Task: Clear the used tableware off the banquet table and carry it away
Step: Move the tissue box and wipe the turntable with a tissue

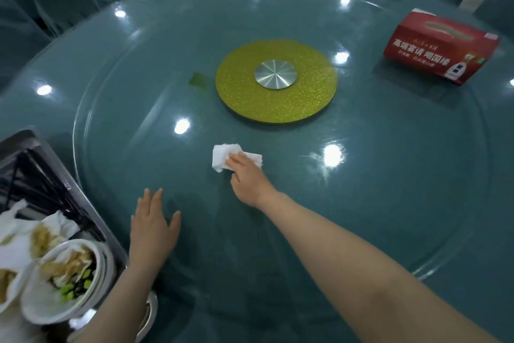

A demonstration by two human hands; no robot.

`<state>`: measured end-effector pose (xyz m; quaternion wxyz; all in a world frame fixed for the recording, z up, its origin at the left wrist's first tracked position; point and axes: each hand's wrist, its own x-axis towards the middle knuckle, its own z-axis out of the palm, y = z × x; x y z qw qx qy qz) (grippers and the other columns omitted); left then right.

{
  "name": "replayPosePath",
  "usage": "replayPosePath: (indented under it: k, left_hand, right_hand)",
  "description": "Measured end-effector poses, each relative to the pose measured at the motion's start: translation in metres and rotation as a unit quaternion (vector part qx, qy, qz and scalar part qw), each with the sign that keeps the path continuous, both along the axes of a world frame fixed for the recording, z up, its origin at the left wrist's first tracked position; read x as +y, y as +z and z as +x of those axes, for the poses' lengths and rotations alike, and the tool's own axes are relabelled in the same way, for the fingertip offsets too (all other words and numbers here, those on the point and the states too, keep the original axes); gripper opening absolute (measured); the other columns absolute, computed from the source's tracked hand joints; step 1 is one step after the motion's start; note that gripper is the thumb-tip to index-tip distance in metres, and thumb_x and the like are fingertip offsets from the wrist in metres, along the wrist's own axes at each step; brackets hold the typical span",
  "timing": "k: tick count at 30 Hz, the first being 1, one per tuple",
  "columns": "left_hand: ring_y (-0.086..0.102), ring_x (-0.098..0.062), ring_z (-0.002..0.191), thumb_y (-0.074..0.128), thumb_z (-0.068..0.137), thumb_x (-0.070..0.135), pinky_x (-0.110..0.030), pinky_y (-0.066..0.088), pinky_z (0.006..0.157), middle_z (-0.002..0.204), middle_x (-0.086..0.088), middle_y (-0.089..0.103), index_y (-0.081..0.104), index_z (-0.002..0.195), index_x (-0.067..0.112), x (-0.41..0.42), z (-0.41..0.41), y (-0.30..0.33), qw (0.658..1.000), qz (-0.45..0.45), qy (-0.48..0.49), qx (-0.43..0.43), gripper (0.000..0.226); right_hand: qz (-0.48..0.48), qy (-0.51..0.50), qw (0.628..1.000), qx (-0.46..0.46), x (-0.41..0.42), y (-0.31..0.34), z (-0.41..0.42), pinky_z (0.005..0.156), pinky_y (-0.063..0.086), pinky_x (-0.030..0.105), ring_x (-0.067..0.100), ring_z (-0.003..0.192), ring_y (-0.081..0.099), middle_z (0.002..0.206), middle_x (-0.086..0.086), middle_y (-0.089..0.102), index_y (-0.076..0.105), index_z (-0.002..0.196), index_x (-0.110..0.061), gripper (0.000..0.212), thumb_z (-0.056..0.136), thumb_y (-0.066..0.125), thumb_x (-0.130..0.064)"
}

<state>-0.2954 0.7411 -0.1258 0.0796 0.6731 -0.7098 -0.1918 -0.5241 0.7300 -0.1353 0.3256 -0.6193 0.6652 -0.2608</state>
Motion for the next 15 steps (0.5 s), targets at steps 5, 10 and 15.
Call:
replayPosePath:
  k: [5,10,15]
  left_hand:
    - [0.01,-0.029,0.147,0.053,0.095,0.029,-0.05,0.013,0.116,0.16,-0.011,0.014,0.026,0.15,0.01,-0.003,0.006,-0.001,1.0,0.008,-0.012,-0.014,0.064]
    - [0.007,-0.03,0.147,0.043,0.098,0.039,-0.051,0.013,0.116,0.161,-0.009,0.008,0.018,0.152,0.016,-0.001,0.014,-0.003,0.997,0.043,-0.026,-0.066,0.064]
    - [0.024,-0.034,0.142,0.04,0.099,0.028,-0.042,0.023,0.114,0.157,-0.017,0.02,0.025,0.15,0.009,0.015,0.005,-0.004,0.991,0.034,-0.052,-0.117,0.056]
  right_hand:
    - [0.001,0.029,0.999,0.027,0.021,-0.001,-0.02,0.109,0.018,0.019,0.015,0.138,0.03,0.149,-0.002,0.039,0.054,0.133,-0.01,0.049,0.09,0.033,0.003]
    - [0.002,0.051,0.995,0.089,0.074,-0.003,-0.044,0.107,0.009,0.008,0.01,0.142,0.023,0.154,-0.007,0.032,0.048,0.139,-0.016,0.054,0.092,0.033,0.005]
    - [-0.009,0.043,0.984,0.17,0.127,-0.012,-0.086,0.11,0.019,0.018,0.012,0.144,0.019,0.155,-0.007,0.025,0.041,0.143,-0.016,0.069,0.084,0.034,0.018]
